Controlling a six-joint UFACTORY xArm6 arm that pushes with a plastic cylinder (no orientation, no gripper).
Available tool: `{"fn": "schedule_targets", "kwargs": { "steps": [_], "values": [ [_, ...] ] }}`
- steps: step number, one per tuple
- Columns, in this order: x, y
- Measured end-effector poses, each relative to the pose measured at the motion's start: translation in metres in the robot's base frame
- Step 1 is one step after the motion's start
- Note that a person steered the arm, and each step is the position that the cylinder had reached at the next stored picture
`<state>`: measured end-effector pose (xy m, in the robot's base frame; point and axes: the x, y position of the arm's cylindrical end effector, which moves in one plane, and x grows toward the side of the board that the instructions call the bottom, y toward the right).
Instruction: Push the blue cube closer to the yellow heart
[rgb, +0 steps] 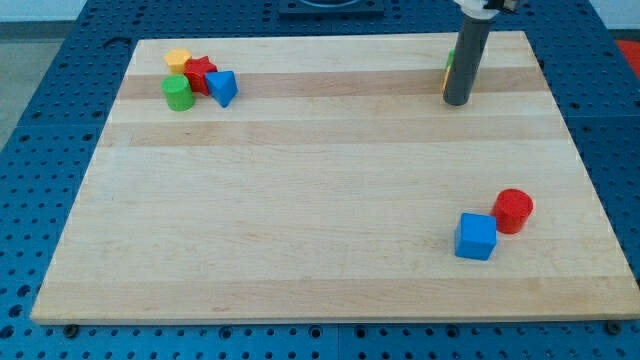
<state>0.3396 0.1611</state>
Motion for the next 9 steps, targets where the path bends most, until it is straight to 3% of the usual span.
{"fn": "schedule_targets", "kwargs": {
  "steps": [1, 2, 3, 5, 7, 9],
  "values": [
    [0.099, -0.037],
    [0.232, -0.093],
    [0.279, -0.112],
    [0.26, -0.013],
    [0.252, -0.005],
    [0.198, -0.005]
  ]
}}
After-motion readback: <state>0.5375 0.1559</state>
